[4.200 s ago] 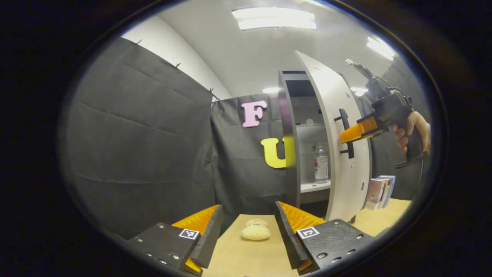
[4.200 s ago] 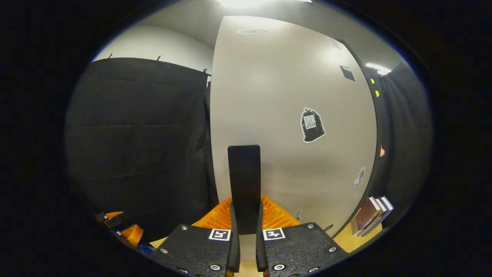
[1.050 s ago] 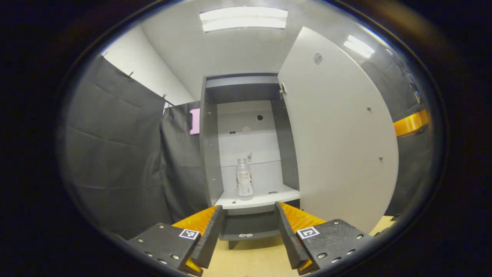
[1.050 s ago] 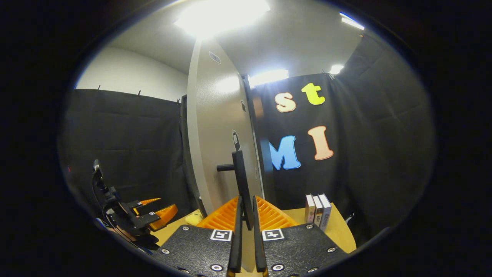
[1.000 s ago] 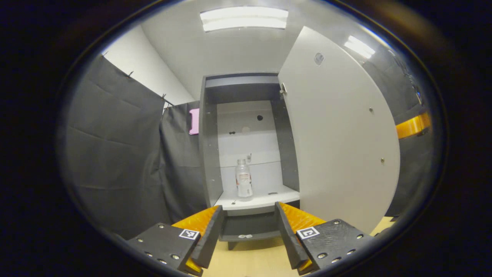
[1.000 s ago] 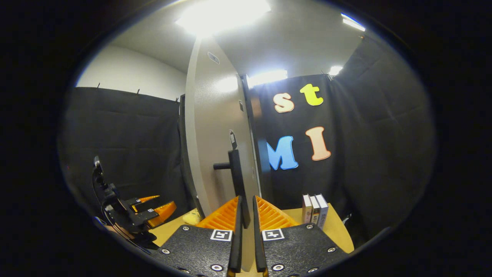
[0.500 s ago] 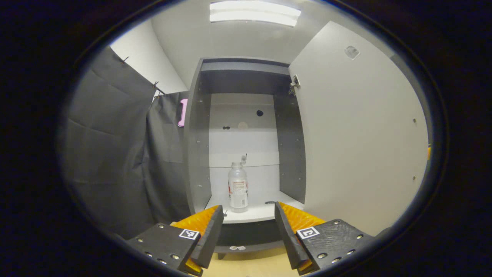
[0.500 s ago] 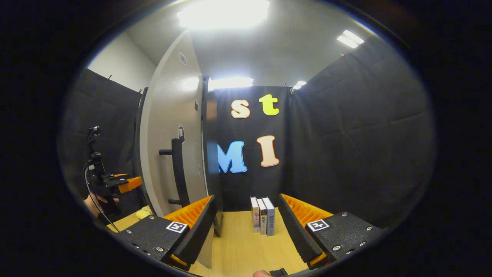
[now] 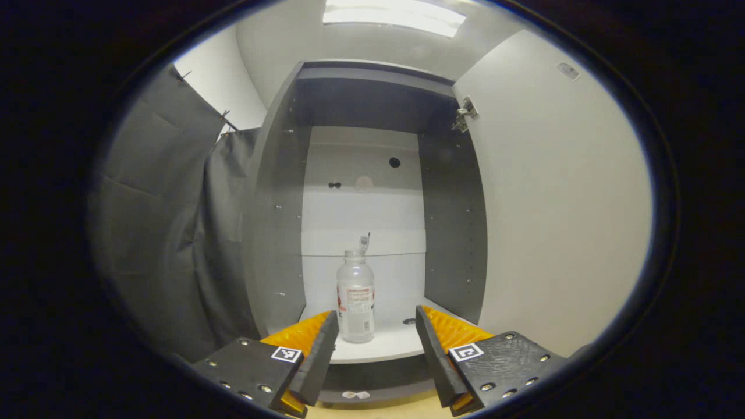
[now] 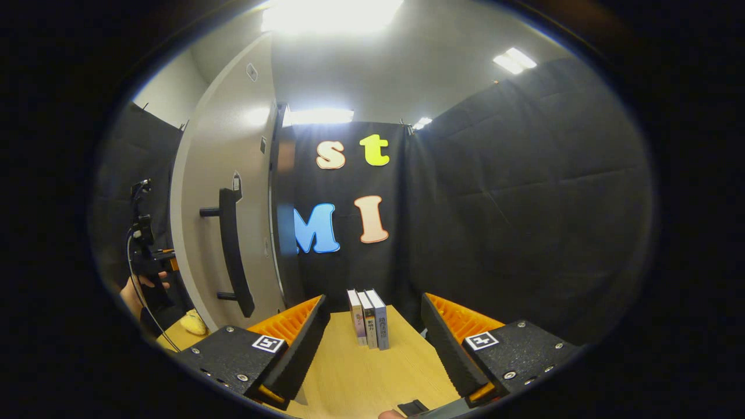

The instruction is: Open the cabinet door with the right hand, grasp the bottle in the cabinet with the left hand and place it on the coaster, then close the cabinet door with the right hand.

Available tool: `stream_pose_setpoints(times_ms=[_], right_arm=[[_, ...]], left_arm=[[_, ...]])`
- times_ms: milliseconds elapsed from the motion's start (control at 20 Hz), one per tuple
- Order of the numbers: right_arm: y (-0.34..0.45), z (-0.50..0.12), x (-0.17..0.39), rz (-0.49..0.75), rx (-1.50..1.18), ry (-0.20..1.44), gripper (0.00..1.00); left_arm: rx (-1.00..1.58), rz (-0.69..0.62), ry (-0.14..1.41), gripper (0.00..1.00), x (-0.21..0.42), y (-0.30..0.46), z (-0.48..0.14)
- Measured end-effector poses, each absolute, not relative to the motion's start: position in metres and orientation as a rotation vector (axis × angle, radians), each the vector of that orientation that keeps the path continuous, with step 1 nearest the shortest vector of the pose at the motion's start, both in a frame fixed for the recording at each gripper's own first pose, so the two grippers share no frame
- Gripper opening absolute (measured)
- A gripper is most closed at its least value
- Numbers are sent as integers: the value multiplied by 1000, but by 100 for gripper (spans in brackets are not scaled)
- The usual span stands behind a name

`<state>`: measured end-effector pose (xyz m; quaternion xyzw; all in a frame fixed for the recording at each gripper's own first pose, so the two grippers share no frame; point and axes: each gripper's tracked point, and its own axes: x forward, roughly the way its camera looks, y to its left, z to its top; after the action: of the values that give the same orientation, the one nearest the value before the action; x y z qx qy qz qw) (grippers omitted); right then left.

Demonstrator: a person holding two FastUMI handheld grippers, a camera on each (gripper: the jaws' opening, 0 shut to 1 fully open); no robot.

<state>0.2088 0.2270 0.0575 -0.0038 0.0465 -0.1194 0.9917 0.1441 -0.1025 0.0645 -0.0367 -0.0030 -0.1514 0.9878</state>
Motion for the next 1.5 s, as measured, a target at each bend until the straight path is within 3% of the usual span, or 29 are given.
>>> stream_pose_setpoints(times_ms=[400, 500, 650, 850, 900, 1000, 1250, 1300, 1400, 1450, 1500], right_arm=[[235, 34, 217, -308, -12, 139, 97], [236, 30, 218, -323, -8, 145, 96], [239, 24, 220, -352, -9, 156, 97], [239, 21, 222, -385, -21, 157, 94], [240, 20, 221, -399, -26, 154, 96], [240, 18, 221, -413, -21, 159, 96], [240, 10, 219, -431, -26, 185, 96], [241, 5, 220, -433, -30, 192, 97], [244, 2, 220, -434, -37, 200, 97], [244, 2, 219, -435, -42, 201, 97], [242, 2, 217, -441, -47, 198, 97]], left_arm=[[-62, -316, -6, 76, 211, -105, 45], [-69, -325, -5, 72, 223, -106, 40], [-52, -331, -6, 76, 243, -106, 34], [-54, -337, 21, 76, 263, -107, 17], [-59, -338, 29, 72, 268, -107, 12], [-59, -337, 44, 76, 276, -107, 3], [-55, -371, 72, 76, 291, -120, -11], [-52, -371, 75, 80, 294, -121, -14], [-53, -365, 76, 80, 300, -124, -17], [-53, -349, 74, 72, 303, -122, -18], [-53, -340, 80, 76, 304, -122, -22]])
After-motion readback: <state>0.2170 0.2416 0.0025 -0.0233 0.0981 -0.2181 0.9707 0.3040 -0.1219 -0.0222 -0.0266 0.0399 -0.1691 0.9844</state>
